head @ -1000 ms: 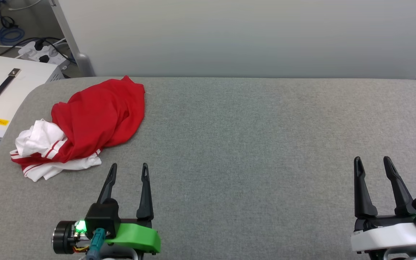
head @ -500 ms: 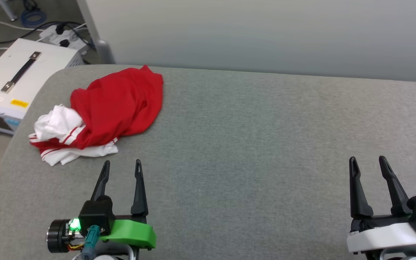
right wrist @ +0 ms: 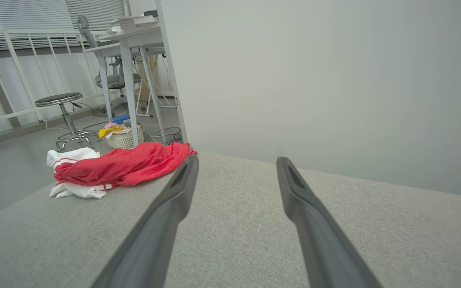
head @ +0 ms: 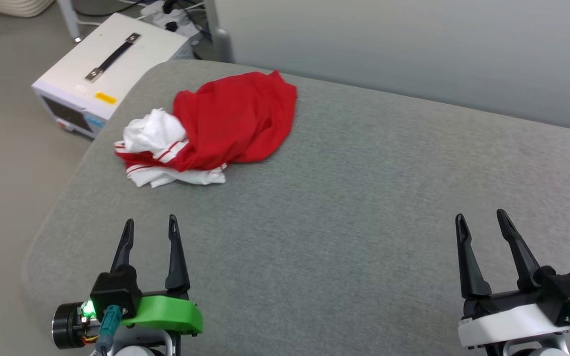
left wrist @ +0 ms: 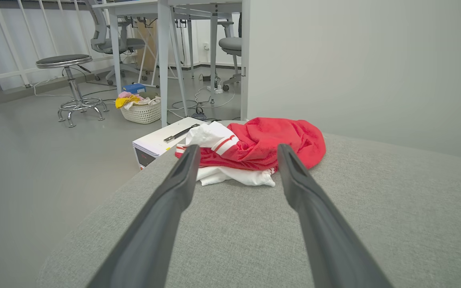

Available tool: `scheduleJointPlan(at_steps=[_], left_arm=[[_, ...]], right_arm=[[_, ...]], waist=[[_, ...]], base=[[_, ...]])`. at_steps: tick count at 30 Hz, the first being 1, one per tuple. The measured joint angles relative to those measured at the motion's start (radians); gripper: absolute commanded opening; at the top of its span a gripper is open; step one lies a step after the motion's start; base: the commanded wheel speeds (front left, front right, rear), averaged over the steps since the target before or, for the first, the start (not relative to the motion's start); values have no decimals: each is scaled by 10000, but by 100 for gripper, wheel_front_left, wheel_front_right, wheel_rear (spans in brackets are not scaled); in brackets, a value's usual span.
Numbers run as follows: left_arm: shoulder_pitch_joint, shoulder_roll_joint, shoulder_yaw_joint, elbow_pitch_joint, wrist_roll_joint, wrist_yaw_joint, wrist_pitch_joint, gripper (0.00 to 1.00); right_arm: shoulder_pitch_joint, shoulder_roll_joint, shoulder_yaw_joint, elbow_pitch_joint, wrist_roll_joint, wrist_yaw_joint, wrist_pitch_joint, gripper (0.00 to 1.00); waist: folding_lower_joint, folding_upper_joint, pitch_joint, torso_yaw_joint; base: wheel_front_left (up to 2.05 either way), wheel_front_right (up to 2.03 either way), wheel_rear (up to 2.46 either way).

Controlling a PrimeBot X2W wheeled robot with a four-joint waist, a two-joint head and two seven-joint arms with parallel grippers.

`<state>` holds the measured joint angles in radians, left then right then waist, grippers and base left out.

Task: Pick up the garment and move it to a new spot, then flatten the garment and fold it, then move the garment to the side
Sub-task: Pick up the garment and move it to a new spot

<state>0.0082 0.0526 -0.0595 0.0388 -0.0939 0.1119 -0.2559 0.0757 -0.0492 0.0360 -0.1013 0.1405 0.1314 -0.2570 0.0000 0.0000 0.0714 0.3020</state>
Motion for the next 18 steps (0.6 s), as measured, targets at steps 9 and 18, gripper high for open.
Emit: scheduleJointPlan(at_steps=[9,18], left_arm=[[0,0,199,67,-343,121,0,100],[9,0,301,92,-497,128,0,100]], right_arm=[[-135,4,224,13,-215,0,0,100],[-152,6,314,48,-249,0,0,100]], waist=[[0,0,173,1169],[0,0,237,1828]], base=[[0,0,0],[0,0,0]])
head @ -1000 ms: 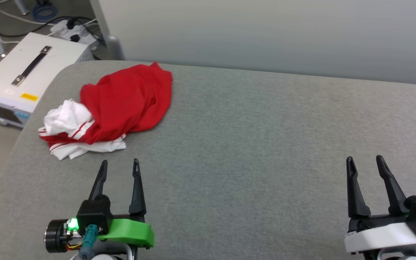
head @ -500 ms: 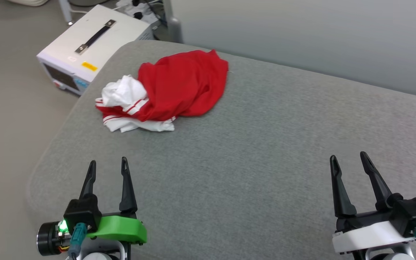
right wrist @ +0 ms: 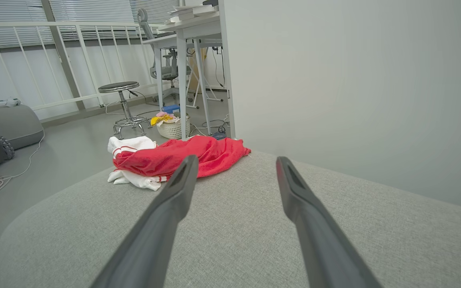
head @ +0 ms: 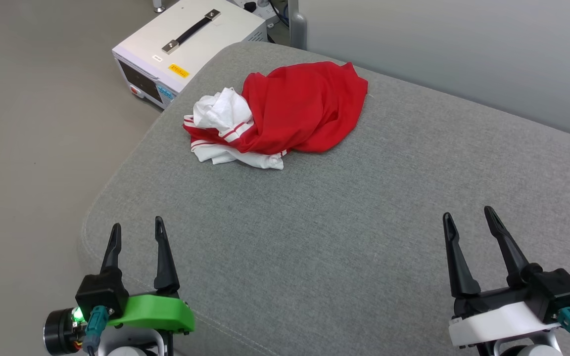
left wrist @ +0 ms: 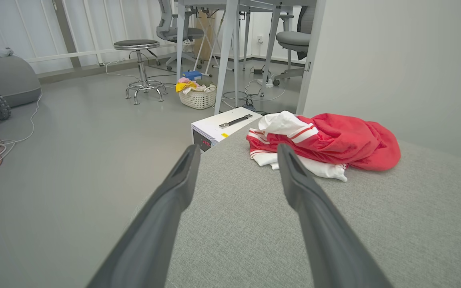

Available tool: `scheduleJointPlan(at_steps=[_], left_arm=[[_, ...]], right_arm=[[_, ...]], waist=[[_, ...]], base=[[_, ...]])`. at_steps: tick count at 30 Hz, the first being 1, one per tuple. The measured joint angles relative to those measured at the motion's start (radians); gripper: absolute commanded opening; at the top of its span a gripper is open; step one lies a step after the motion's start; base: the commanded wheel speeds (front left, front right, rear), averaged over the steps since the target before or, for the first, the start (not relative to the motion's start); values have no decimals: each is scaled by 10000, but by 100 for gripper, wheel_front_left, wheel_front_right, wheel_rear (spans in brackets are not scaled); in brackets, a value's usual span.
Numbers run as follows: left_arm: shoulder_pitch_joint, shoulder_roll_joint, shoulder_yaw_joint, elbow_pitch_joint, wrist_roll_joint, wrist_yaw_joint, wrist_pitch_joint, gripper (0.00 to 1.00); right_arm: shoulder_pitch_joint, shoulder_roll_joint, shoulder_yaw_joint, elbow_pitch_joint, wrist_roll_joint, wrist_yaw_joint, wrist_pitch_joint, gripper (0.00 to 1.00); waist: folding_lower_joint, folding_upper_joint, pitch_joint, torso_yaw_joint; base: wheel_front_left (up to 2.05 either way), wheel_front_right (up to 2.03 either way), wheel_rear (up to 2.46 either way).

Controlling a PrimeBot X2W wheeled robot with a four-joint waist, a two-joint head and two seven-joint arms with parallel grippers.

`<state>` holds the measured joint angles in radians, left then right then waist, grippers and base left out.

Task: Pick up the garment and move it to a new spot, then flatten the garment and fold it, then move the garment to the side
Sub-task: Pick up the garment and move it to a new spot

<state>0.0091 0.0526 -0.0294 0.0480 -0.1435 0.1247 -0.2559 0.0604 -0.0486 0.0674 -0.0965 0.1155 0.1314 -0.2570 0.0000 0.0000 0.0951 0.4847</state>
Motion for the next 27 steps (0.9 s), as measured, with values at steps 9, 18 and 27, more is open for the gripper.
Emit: scheduleJointPlan(at_steps=[9,18,27], left_arm=[[-165,0,207,84,86,-305,0,100],[-3134,192,1862,328,-351,-1996,0,100],[-6305,1290,2113,1254,-788,-2495,-4,100]], right_arm=[[-30,2,186,25,-71,0,0,100],[-764,8,353,-221,-510,0,0,100],[-1629,13,221,-523,-865,0,0,100]], waist=[[0,0,78,-246],[1,0,795,-1009],[1,0,2195,-1669]], base=[[0,0,0],[0,0,0],[0,0,0]])
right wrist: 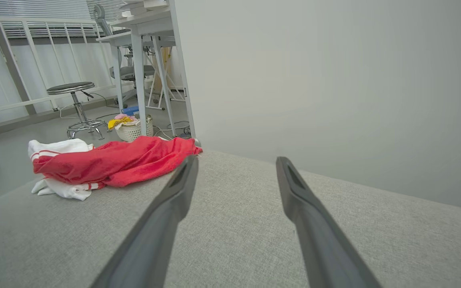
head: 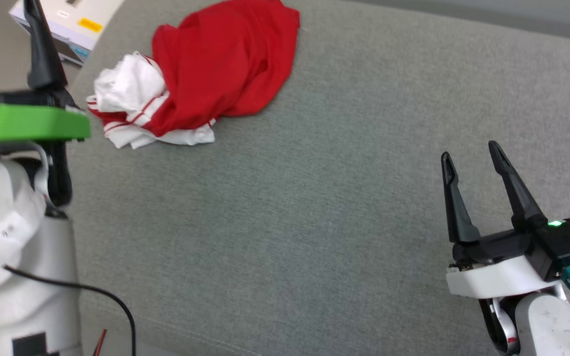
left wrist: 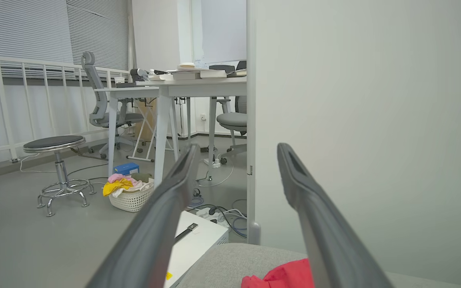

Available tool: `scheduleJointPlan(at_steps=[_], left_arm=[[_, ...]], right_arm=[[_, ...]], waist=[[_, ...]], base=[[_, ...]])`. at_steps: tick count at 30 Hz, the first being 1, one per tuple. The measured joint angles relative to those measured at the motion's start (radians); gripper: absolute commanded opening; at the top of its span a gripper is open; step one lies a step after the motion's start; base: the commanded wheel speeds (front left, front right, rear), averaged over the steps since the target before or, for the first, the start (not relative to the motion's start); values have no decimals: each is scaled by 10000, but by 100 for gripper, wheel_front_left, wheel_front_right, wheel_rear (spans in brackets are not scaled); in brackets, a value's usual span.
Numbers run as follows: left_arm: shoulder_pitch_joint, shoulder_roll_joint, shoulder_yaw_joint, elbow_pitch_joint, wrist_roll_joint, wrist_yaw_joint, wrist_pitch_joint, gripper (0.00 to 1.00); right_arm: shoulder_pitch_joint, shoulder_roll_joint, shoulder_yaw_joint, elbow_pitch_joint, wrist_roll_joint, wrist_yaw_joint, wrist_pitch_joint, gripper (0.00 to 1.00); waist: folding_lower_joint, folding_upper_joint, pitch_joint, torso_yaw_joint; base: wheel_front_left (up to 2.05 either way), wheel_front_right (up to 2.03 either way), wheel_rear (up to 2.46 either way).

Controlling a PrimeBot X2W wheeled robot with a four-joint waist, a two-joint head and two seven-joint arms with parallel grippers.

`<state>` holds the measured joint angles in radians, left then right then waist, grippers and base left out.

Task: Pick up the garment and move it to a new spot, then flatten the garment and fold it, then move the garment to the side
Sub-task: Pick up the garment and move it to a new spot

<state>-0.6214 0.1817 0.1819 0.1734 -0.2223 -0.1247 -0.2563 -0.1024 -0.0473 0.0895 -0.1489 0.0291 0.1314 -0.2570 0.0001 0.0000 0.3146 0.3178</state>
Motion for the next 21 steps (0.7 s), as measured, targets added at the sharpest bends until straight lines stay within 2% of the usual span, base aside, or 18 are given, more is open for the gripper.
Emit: scheduleJointPlan(at_steps=[2,5,9,10,11,13,15,21], left_arm=[[-438,523,-441,497,-105,-19,0,100],[-1077,1400,-1436,1195,-1047,-27,362,100],[-2122,2694,-3005,1841,-2834,-29,2314,100],[-2669,3517,-4029,2157,-4268,-29,4211,100],[-2843,3770,-4376,2242,-4719,-29,4897,100],[-3202,4115,-4939,2412,-5835,-29,6460,100],[-3523,4470,-5402,2479,-6311,-31,7371,100],[-4372,5170,-6809,3030,-6575,-31,9229,100]], right_arm=[[-38,0,-31,-19,0,2,0,100],[-40,2,-50,-59,-13,0,0,100],[-136,-2,-71,-155,-84,0,0,100],[-290,2,-111,-245,-100,0,0,100],[-327,0,-144,-274,-109,0,0,100],[-379,-15,-228,-345,-155,0,0,100],[-493,-46,-263,-384,-171,0,0,100],[-818,-157,-276,-456,-180,0,0,100]], waist=[[1,0,289,-141],[1,0,683,-365],[1,0,1190,-602],[1,0,1507,-747],[1,0,1608,-789],[1,0,1806,-850],[1,0,1981,-887],[0,0,2463,-1010]], base=[[0,0,0],[0,0,0],[0,0,0],[0,0,0],[0,0,0],[0,0,0],[0,0,0],[0,0,0]])
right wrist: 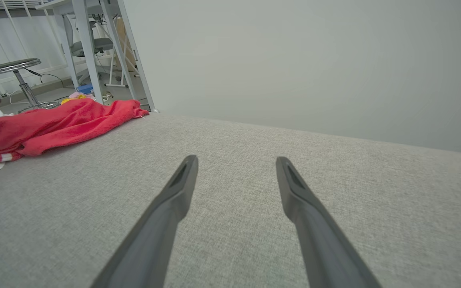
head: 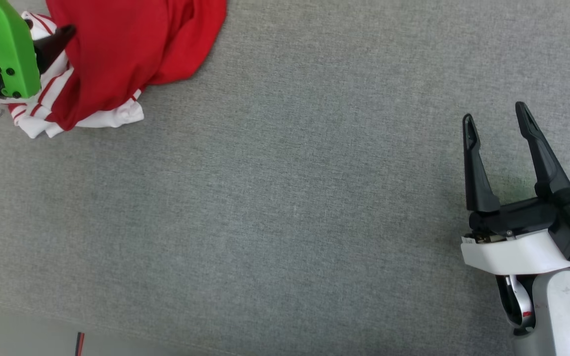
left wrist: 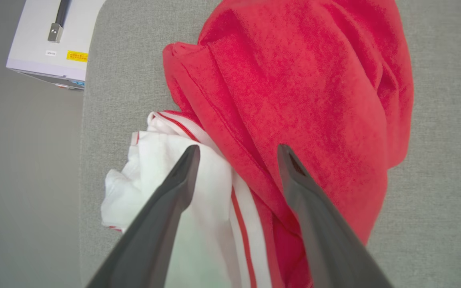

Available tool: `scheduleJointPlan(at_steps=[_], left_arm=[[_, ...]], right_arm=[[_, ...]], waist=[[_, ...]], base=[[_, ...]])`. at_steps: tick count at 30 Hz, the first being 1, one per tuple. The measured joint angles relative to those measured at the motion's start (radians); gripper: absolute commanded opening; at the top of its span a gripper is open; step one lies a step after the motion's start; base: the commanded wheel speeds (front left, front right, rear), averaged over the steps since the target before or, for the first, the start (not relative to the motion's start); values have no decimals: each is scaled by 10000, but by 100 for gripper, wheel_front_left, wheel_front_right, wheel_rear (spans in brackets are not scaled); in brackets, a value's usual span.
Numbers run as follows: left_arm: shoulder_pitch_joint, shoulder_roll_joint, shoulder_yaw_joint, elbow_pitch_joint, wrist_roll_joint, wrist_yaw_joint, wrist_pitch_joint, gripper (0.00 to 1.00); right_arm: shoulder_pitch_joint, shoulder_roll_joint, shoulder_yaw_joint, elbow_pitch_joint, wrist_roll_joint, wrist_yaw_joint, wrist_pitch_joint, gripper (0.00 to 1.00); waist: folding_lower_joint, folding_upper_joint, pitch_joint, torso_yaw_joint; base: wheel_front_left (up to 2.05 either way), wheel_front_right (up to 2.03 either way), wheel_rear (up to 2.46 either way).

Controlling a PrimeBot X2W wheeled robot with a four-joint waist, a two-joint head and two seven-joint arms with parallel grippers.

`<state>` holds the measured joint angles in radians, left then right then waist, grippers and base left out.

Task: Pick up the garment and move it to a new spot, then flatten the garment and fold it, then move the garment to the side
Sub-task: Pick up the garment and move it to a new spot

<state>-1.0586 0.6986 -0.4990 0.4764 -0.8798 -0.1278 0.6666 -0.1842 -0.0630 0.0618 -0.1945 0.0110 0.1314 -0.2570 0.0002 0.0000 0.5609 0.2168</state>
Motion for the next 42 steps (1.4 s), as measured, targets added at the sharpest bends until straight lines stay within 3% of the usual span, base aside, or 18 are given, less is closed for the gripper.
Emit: scheduleJointPlan(at_steps=[7,15,16,17,27,32,42], left_arm=[[-188,-75,-1375,941,-88,-2,767,100],[-602,-265,-1839,1975,-284,0,525,100],[-624,-261,-1881,2027,-330,0,477,69],[-657,-253,-1952,2088,-372,0,385,0],[-793,-224,-3317,2038,-270,2,-1592,0],[-1100,94,-4172,1218,-115,0,-2648,0],[-2327,284,-6211,-915,462,0,-3538,0]], right_arm=[[-322,-46,81,-17,-15,0,0,100],[-535,-79,104,-54,-15,0,0,100],[-535,-77,102,-54,-15,0,0,100],[-535,-79,92,-52,-15,0,0,100],[-415,-58,31,42,4,0,0,100],[-281,12,17,130,92,0,0,100],[12,127,-29,207,418,0,0,100]], waist=[[0,0,530,-217],[-3,1,942,-525],[-3,2,953,-556],[-3,1,953,-584],[-2,0,261,-466],[-2,0,-404,-378],[-2,0,-1595,-473]], base=[[0,0,0],[0,0,0],[0,0,0],[0,0,0],[0,0,0],[0,0,0],[0,0,0]])
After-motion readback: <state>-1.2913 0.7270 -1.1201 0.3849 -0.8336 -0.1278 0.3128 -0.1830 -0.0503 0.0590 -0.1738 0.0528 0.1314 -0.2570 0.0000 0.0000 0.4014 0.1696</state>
